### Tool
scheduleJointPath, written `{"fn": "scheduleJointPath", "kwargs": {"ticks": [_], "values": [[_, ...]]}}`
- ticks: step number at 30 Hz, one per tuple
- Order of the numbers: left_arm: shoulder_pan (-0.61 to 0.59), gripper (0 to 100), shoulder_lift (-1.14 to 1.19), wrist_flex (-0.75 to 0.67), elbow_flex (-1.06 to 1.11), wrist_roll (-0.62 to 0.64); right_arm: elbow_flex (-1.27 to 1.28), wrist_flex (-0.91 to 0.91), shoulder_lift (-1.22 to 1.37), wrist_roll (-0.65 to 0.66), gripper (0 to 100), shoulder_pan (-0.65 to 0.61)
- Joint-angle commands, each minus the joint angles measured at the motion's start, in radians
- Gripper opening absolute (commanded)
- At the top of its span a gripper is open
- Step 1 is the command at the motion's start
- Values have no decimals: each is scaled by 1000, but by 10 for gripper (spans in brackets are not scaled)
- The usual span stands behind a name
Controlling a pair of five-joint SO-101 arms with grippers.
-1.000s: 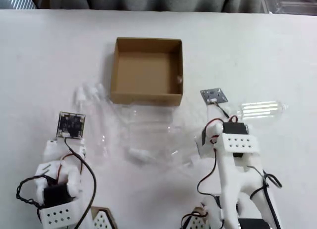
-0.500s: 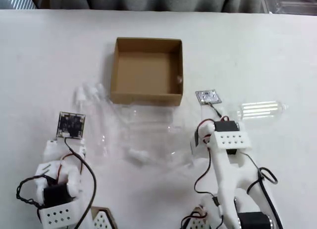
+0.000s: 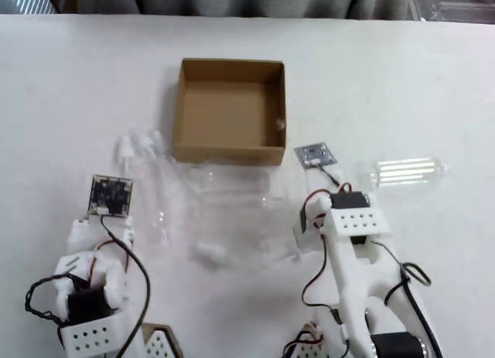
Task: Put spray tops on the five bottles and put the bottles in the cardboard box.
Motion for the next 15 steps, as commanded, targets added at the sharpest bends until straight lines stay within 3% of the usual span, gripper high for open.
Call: {"fn": "scheduleJointPath", "kwargs": {"ticks": [1,7,12,15], "values": [[-8,20,-13,-21,-3,-6,-2,-24,85,-11,241,-27],[-8,20,-13,-21,-3,-6,-5,-30,114,-15,238,-47],[-8,20,-13,-21,-3,-6,-18,-22,91,-12,153,-47],[-8,20,-13,-21,-3,-6,-28,7,30,51,159,-36]]}}
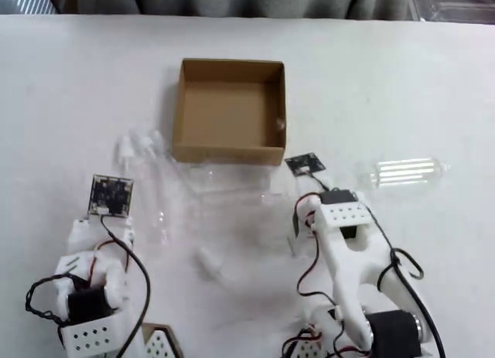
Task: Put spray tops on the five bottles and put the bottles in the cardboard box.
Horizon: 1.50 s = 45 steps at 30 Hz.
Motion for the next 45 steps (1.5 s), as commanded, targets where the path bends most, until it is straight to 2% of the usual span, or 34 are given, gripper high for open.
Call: {"fn": "scheduleJointPath", "kwargs": {"ticks": [1,9,16,20,24,33,37,45], "values": [[-8,20,-13,-20,-3,-6,-35,51,-84,94,159,5],[-8,20,-13,-20,-3,-6,-32,252,-331,644,156,10],[-8,20,-13,-20,-3,-6,-31,501,-493,971,155,-67],[-8,20,-13,-20,-3,-6,-15,549,-518,990,155,-170],[-8,20,-13,-20,-3,-6,61,501,-518,990,159,-243],[-8,20,-13,-20,-3,-6,100,473,-516,1007,156,-243],[-8,20,-13,-21,-3,-6,126,463,-515,1086,156,-245],[-8,20,-13,-21,-3,-6,127,460,-516,1046,156,-306]]}}
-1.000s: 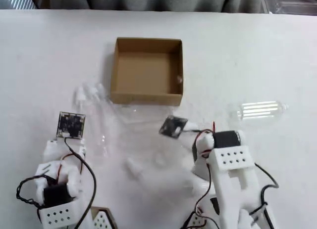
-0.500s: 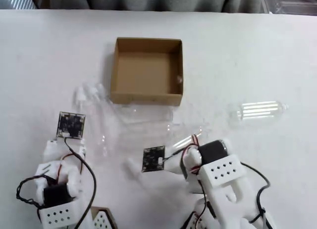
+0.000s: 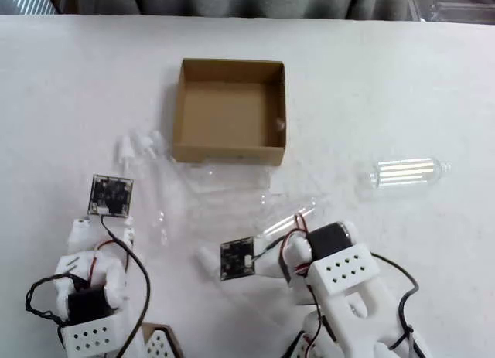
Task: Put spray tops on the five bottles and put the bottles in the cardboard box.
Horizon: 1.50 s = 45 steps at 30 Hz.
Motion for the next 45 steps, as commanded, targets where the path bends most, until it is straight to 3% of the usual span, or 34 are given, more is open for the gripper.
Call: {"fn": "scheduleJointPath", "kwargs": {"ticks": [1,10,14,21,26,29,32,42,45], "values": [[-8,20,-13,-21,-3,-6,11,7,-4,-14,156,-51],[-8,20,-13,-21,-3,-6,35,-102,191,-123,156,-268],[-8,20,-13,-21,-3,-6,38,-142,248,-127,150,-269],[-8,20,-13,-21,-3,-6,38,-148,248,-127,19,-268],[-8,20,-13,-21,-3,-6,34,-211,248,-126,56,-136],[-8,20,-13,-21,-3,-6,34,-282,257,-120,121,-22],[-8,20,-13,-21,-3,-6,41,-277,257,-120,180,13],[-8,20,-13,-21,-3,-6,86,-291,252,-92,19,-38],[-8,20,-13,-21,-3,-6,91,-303,248,-124,17,-12]]}}
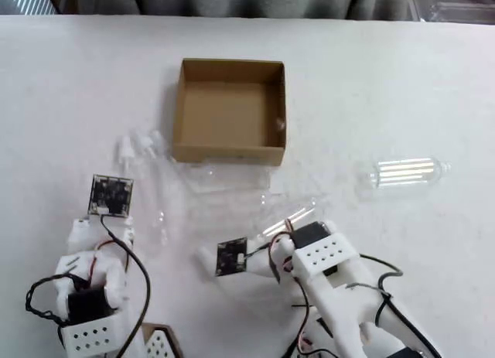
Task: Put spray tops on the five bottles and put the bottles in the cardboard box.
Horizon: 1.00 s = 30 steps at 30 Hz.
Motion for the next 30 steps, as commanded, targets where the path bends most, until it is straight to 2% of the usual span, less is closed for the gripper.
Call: {"fn": "scheduleJointPath", "kwargs": {"ticks": [1,5,9,20,26,30], "values": [[-8,20,-13,-21,-3,-6,-3,-25,-5,-43,15,36],[-8,20,-13,-21,-3,-6,-17,-116,-5,-95,16,105],[-8,20,-13,-21,-3,-6,-107,-88,-5,-112,16,234],[-8,20,-13,-21,-3,-6,-425,147,4,238,16,673],[-8,20,-13,-21,-3,-6,-431,85,4,460,16,863],[-8,20,-13,-21,-3,-6,-405,-19,5,491,17,941]]}}
